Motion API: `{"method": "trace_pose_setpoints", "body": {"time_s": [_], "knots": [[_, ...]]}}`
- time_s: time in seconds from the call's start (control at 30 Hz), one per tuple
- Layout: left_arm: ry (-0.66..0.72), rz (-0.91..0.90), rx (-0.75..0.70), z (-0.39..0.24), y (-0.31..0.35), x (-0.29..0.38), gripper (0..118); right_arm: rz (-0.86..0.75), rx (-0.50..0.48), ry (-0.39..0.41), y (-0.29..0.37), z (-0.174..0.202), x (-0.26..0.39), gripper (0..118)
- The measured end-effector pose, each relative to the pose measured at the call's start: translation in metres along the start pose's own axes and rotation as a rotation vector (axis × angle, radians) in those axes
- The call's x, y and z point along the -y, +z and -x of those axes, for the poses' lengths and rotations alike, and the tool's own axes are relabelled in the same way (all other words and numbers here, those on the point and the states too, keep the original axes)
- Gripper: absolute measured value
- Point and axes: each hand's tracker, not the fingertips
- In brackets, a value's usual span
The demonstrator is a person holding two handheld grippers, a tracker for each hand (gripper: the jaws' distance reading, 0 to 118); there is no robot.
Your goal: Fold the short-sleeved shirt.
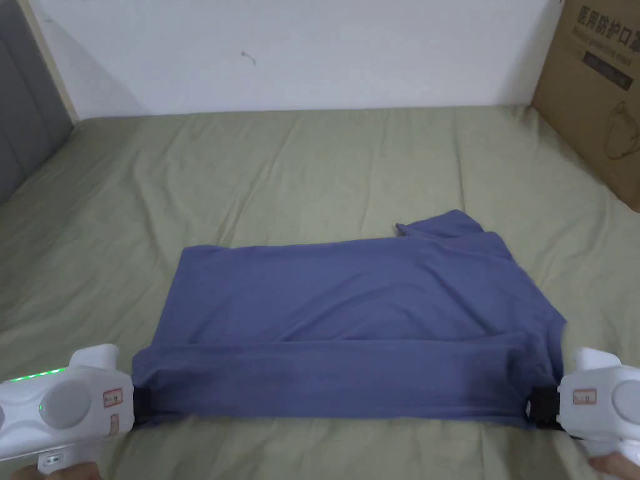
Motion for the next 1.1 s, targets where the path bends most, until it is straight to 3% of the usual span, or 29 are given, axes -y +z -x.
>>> {"method": "trace_pose_setpoints", "body": {"time_s": [0.03,0.07,0.1,0.17,0.3,0.43,0.6,0.63,0.67,0.7,0.73,0.77,0.87,0.93,0.97,1.0,1.03,1.1], "knots": [[-0.006,-0.001,-0.006,-0.001,0.002,0.001,3,-0.025,0.005,0.080,0.009,0.005,0.004,14],[-0.019,-0.001,-0.008,-0.002,0.006,0.002,3,-0.017,-0.034,0.129,0.015,0.007,0.005,14],[-0.038,-0.001,-0.007,-0.003,0.011,0.002,3,-0.002,-0.041,0.129,0.019,0.009,0.004,14],[-0.052,-0.001,-0.006,-0.003,0.020,0.002,3,-0.023,-0.009,0.165,0.030,0.009,0.003,14],[-0.063,-0.013,0.027,0.004,0.049,0.008,3,-0.078,-0.103,0.075,0.061,-0.005,-0.001,14],[-0.129,-0.011,0.003,0.011,0.066,0.033,3,-0.067,-0.079,0.137,0.085,-0.016,0.010,14],[-0.162,0.038,0.005,0.015,0.065,0.071,4,-0.010,-0.061,0.147,0.090,-0.024,0.055,14],[-0.160,0.034,-0.004,0.014,0.062,0.075,10,0.002,-0.061,0.155,0.084,-0.024,0.063,14],[-0.162,0.034,-0.012,0.014,0.059,0.078,27,0.032,-0.050,0.150,0.077,-0.025,0.068,19],[-0.159,0.049,-0.037,0.013,0.055,0.078,68,0.075,-0.025,0.135,0.067,-0.024,0.071,42],[-0.143,0.077,-0.047,0.013,0.052,0.076,100,0.098,0.030,0.113,0.061,-0.022,0.070,67],[-0.128,0.080,-0.024,0.011,0.052,0.072,116,0.111,0.057,0.102,0.058,-0.021,0.069,82],[-0.087,-0.017,0.025,0.004,0.076,0.055,110,0.015,0.021,0.088,0.074,-0.013,0.052,82],[-0.073,-0.077,0.051,-0.005,0.090,0.038,88,-0.060,-0.027,0.090,0.089,-0.004,0.033,78],[-0.058,-0.102,0.063,-0.010,0.094,0.027,59,-0.103,-0.063,0.079,0.099,0.003,0.021,65],[-0.056,-0.130,0.061,-0.015,0.096,0.020,10,-0.134,-0.082,0.080,0.105,0.010,0.011,28],[-0.052,-0.154,0.066,-0.022,0.094,0.013,1,-0.158,-0.078,0.089,0.106,0.018,0.002,4],[-0.072,-0.147,0.056,-0.033,0.086,0.005,0,-0.126,-0.010,0.151,0.097,0.034,-0.009,3]]}}
